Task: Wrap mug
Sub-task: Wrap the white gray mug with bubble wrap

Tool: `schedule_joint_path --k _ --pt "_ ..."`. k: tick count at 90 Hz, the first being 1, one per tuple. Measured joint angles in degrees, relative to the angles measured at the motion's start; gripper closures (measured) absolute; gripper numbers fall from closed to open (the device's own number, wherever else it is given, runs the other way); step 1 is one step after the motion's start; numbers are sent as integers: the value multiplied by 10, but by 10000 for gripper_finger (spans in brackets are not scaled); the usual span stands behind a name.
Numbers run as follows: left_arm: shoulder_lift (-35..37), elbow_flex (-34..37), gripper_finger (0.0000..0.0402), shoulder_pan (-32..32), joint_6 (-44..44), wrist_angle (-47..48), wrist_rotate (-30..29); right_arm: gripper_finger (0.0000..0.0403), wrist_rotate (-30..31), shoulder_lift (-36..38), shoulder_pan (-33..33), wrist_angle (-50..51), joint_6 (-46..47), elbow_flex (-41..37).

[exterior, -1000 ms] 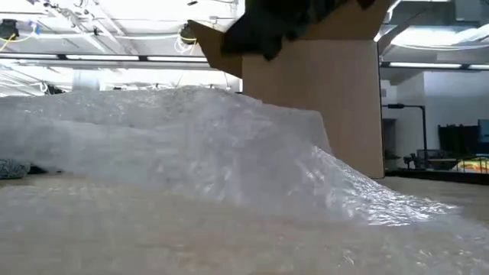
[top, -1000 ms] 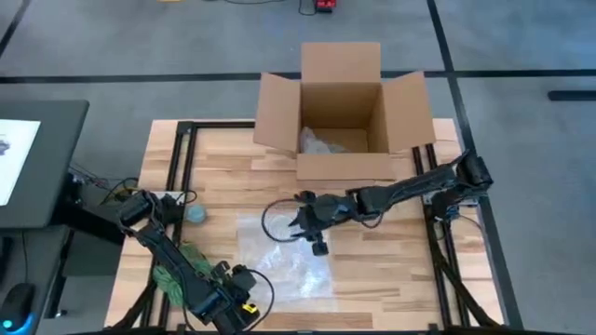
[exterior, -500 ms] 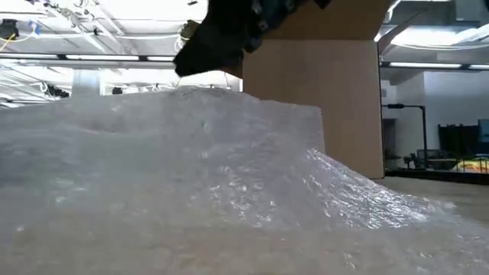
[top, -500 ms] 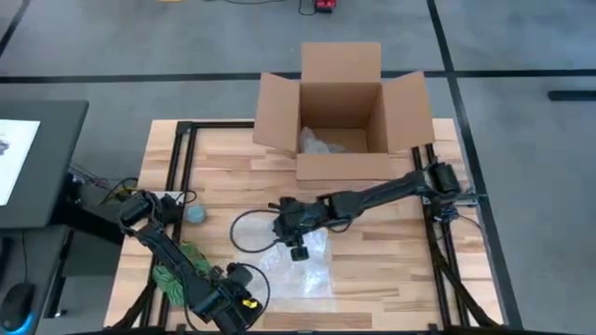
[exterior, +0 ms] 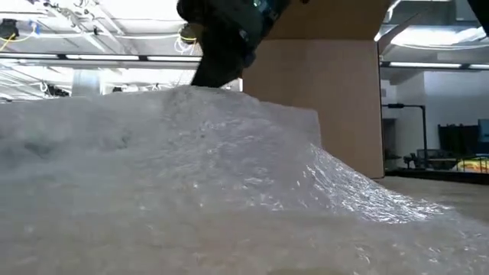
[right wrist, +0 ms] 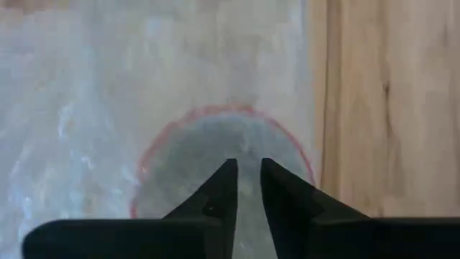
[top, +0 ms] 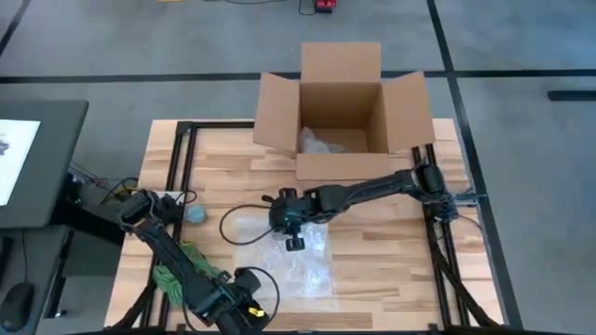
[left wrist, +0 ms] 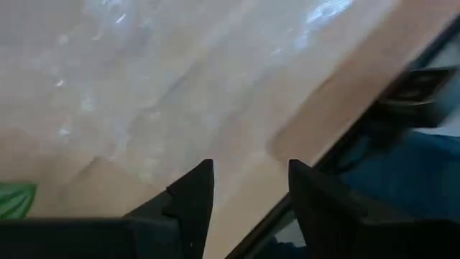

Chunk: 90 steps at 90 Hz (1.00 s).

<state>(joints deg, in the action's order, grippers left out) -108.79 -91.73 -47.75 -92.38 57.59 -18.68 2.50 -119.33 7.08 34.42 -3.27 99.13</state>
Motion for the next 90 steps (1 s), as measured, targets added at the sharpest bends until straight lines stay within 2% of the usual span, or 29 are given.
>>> schedule_joint_path --k 14,23,30,44,63,90 --pt "0 -49 245 1 41 49 -93 396 -11 -9 -9 7 2 1" --pt "1 -74 245 2 51 79 -183 400 -11 -19 -12 6 -1 0" --pt "1 -90 245 2 32 105 -252 400 -17 -33 -13 -5 -3 3" --pt "1 -113 245 2 -24 152 -338 402 -31 -53 -13 -10 -11 4" --pt "1 -115 245 2 -53 172 -361 403 -31 -43 -12 21 -19 16" --pt "1 -115 245 2 -56 169 -366 403 -31 -36 7 122 -33 125"
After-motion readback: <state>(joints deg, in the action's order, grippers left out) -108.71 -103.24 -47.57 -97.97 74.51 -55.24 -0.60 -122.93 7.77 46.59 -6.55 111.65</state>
